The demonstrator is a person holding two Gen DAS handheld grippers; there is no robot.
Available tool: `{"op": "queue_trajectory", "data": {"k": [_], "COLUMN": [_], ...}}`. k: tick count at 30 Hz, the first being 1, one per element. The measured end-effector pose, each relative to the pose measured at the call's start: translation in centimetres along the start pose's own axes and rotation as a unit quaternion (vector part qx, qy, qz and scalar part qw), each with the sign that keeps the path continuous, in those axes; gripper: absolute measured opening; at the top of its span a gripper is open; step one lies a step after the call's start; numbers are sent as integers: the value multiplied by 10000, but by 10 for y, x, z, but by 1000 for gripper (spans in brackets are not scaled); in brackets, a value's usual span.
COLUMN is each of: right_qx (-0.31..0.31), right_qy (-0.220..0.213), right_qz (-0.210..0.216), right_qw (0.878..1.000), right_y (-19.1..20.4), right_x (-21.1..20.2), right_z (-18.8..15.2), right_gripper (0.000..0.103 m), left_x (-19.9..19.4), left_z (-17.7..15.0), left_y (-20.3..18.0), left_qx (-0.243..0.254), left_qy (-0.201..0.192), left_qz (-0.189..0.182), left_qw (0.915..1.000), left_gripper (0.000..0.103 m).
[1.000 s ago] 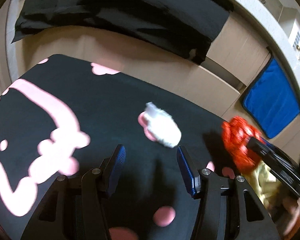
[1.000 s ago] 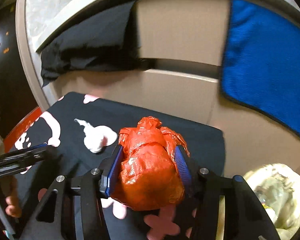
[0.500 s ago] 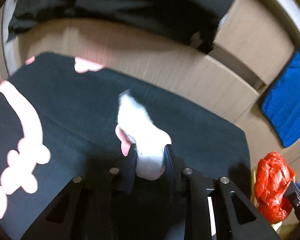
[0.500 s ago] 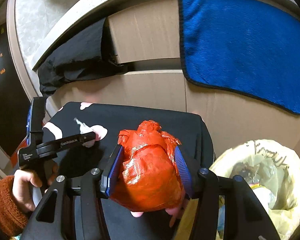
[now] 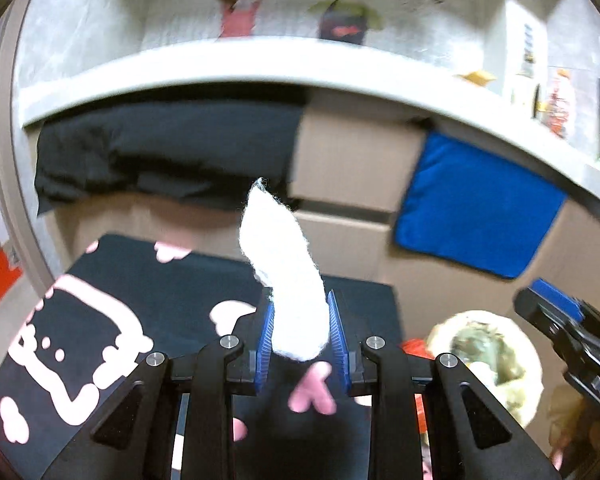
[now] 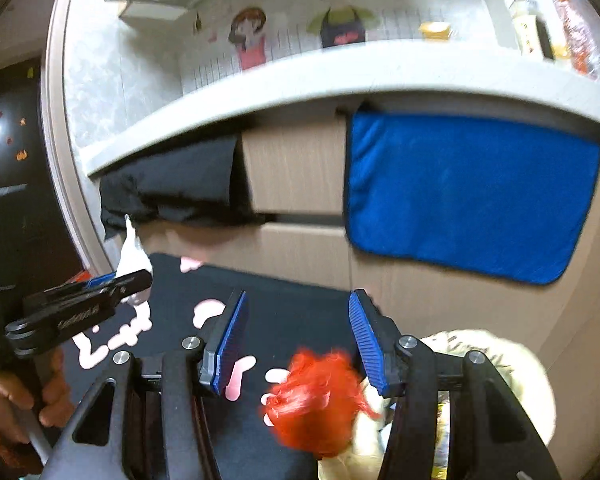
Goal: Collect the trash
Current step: 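Carry the red bag and white tissue over the yellow bag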
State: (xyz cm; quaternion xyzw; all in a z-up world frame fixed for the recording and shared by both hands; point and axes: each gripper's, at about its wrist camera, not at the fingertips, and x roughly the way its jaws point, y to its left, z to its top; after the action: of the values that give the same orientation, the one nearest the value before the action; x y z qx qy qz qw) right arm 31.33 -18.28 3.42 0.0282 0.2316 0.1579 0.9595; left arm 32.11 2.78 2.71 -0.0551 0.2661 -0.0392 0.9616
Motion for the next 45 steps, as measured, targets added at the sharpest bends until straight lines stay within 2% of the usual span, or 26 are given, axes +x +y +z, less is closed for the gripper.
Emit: {"op": "queue_trajectory", "data": {"k": [3,7,9,10,11,12,17,22,24,25,28,33,38,41,45], "right_qx": [-10,38,69,52,0,-88,-249,-53,86,157,229,-210,-284,-146,-285], "right_qy": [-209,-48,130,218,300,412,951,1511,1713,1752,1854,2168,2066,1809,1328], "right_qz": [-38,122,402,524,535,479,217,86,111,103,84,-90,45,160,145], "right_qw": [9998,9999,9991,9984,9981,9980,9949,9885,9851,9844,9824,9759,9780,9833,9906], "right_y": [-8,-23,-24,-22,-19,-13,5,5,2,1,0,16,18,14,16], "right_x": [-28,-37,-35,-31,-26,-17,32,86,102,107,116,131,119,99,62], "right_z": [6,2,-6,-13,-21,-29,-61,-87,-95,-97,-99,-103,-96,-83,-57], "right_gripper": [49,50,53,62,71,72,72,72,73,76,77,77,59,58,58], "left_x": [-19,-26,-27,-25,-24,-23,-20,-19,-19,-19,-18,-17,-17,-17,-21], "left_z": [2,-3,-7,-10,-15,-19,-54,-83,-88,-89,-91,-94,-91,-87,-72], "left_y": [-17,-24,-23,-22,-20,-16,4,31,39,44,54,61,59,53,35], "left_qx": [9,-14,-10,-20,-28,-25,-107,-268,-346,-401,-490,-582,-547,-488,-318], "left_qy": [-15,112,163,219,294,375,724,1040,1090,1103,1082,1102,1087,1051,871], "left_qz": [-207,-283,-239,-231,-210,-150,186,279,279,282,292,235,206,155,-28], "left_qw": [9998,9995,9996,9995,9993,9992,9971,9938,9930,9927,9925,9919,9924,9931,9957], "left_gripper": [27,27,27,27,27,27,27,27,27,27,27,27,27,27,27]}}
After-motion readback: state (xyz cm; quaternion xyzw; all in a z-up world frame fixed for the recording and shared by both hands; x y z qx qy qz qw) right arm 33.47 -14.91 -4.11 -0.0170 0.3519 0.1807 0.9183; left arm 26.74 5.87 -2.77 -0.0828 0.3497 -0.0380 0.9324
